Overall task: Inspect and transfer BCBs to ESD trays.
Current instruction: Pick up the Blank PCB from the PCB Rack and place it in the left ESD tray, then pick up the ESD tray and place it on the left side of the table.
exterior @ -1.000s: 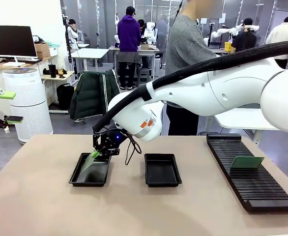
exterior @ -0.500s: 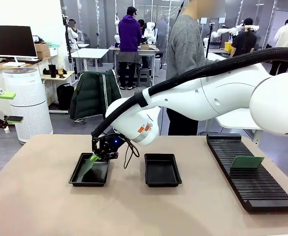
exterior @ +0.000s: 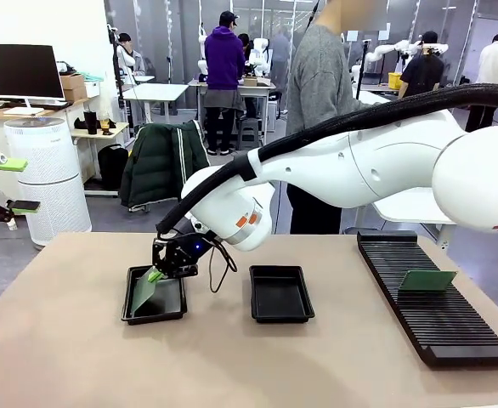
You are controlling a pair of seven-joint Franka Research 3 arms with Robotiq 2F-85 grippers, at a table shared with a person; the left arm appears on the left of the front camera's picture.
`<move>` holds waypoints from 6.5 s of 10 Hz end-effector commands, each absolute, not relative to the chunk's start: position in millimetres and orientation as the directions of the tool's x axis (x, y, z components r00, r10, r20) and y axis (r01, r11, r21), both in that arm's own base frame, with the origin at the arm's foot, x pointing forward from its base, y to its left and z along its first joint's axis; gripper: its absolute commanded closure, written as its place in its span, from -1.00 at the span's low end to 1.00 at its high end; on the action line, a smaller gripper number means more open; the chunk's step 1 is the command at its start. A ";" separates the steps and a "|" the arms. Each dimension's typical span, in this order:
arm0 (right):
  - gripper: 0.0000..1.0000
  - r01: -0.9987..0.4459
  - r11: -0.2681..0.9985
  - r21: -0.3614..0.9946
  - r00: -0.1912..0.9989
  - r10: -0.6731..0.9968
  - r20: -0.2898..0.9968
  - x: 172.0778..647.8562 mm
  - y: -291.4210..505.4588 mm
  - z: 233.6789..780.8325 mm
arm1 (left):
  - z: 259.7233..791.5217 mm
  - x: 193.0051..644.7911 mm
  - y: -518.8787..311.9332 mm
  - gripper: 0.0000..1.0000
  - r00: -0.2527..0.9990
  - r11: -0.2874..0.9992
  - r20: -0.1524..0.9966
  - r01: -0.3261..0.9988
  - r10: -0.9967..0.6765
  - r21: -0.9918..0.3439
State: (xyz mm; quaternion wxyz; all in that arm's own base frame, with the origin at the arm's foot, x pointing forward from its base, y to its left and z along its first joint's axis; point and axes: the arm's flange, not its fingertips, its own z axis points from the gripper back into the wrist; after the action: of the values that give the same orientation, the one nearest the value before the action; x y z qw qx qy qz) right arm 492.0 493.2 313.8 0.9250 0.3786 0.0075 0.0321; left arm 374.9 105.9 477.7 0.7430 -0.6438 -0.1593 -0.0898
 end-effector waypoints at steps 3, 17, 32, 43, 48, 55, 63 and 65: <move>0.96 0.007 0.735 0.678 1.000 -0.011 0.002 492.4 489.8 314.4 | 478.2 374.2 106.5 -1.00 0.932 0.153 0.354 0.340 0.074 -0.928; 0.30 -0.166 0.808 0.566 0.983 0.184 0.027 505.2 511.6 308.1 | 478.2 374.2 106.5 -1.00 0.932 0.153 0.354 0.340 0.074 -0.928; -1.00 -0.225 0.954 0.197 0.973 0.210 0.091 451.8 521.7 424.2 | 478.2 374.2 106.5 -1.00 0.932 0.153 0.354 0.340 0.074 -0.928; -1.00 -0.224 0.953 0.204 0.974 0.209 0.091 459.5 494.2 440.0 | 478.2 374.2 106.5 -1.00 0.932 0.153 0.354 0.340 0.074 -0.928; -1.00 -0.224 0.953 0.204 0.974 0.209 0.091 459.5 494.2 440.0 | 478.2 374.2 106.5 -1.00 0.932 0.153 0.354 0.340 0.074 -0.928; -1.00 -0.218 0.941 0.260 0.974 0.192 0.122 447.4 486.3 452.9 | 475.6 378.9 101.0 -1.00 0.933 0.214 0.354 0.333 0.064 -0.918; -1.00 -0.252 0.878 0.407 0.966 0.203 0.160 425.2 421.3 485.9 | 451.2 377.4 18.4 -1.00 0.941 0.618 0.271 0.092 0.201 -0.781; -1.00 -0.234 0.870 0.434 0.970 0.180 0.162 428.4 408.7 482.9 | 443.1 379.6 -9.4 -1.00 0.947 0.696 0.266 0.067 0.182 -0.715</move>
State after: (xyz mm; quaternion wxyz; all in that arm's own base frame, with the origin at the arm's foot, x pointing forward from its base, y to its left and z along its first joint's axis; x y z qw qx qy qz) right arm 434.7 423.2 488.3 0.9705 0.2099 -0.0544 0.1057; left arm 381.1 3.7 447.0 0.8925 -0.4145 -0.1759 0.0255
